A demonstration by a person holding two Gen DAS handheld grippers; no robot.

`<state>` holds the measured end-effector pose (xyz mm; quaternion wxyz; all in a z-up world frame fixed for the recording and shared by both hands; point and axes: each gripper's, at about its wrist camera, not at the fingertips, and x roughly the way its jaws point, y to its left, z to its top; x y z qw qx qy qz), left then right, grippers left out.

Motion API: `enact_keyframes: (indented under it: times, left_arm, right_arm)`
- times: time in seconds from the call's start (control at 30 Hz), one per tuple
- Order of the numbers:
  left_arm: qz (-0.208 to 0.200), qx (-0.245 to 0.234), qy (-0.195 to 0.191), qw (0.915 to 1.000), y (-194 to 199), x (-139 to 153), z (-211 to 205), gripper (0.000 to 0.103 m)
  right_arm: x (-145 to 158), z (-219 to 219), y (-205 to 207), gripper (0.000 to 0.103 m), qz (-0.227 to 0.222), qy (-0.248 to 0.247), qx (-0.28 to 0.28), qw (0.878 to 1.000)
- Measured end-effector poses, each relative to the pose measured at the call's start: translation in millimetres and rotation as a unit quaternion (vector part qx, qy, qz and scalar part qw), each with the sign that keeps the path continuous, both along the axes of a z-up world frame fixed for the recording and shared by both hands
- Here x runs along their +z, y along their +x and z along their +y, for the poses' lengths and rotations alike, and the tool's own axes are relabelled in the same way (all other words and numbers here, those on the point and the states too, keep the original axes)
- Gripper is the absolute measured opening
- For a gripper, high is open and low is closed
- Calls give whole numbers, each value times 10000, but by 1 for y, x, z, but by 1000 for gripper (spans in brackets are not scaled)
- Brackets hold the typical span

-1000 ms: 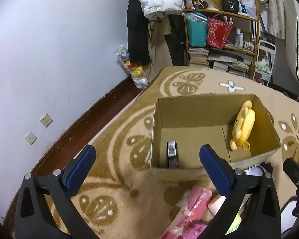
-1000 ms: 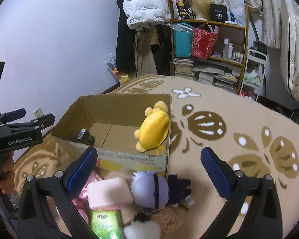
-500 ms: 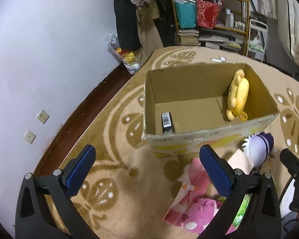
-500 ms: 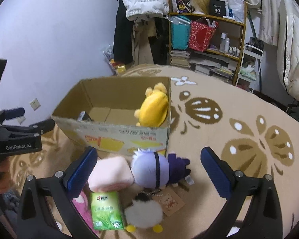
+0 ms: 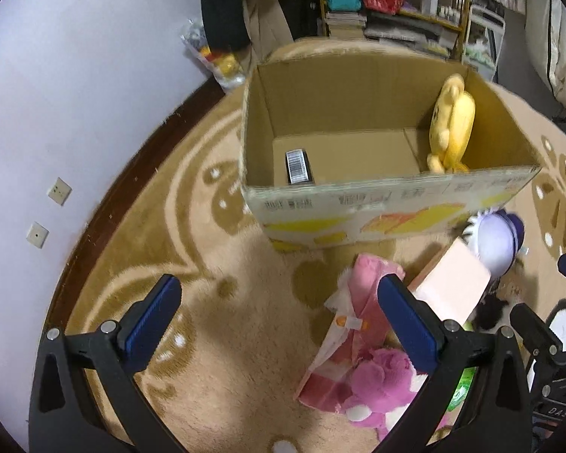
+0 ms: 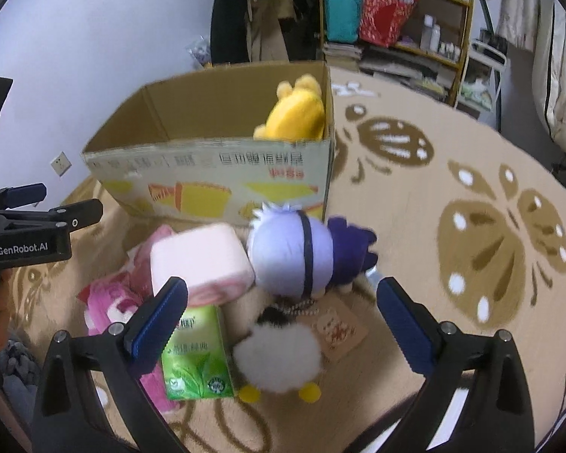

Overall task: Organize soft objects
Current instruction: 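Move both tools back over the remaining soft items, then grasp the pink tissue pack with the left tool while the right tool grasps the white fluffy plush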

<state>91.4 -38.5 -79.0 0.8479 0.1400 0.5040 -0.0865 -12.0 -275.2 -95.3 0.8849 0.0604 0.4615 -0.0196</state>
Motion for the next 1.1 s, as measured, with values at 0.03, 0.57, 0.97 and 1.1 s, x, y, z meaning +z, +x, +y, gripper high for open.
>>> enact_keyframes:
  times: [0.03, 0.57, 0.97, 1.1]
  left_arm:
    - [108, -24, 10, 9999, 1, -4, 0, 103]
    - [946, -328, 275, 9946, 6, -55, -17, 103]
    - [1093, -336, 323, 9929, 14, -68, -26, 103]
    - [1221, -445, 367, 9908, 15, -74, -35, 103]
  right_arm:
    - [-3, 0, -1, 103, 51, 36, -6, 10000]
    - [-44, -6, 0, 69, 1071, 717, -86, 9916]
    - [-52, -1, 2, 54, 1283, 822, -14, 9883]
    - [-55, 1, 4, 47, 1383, 798, 20, 9872]
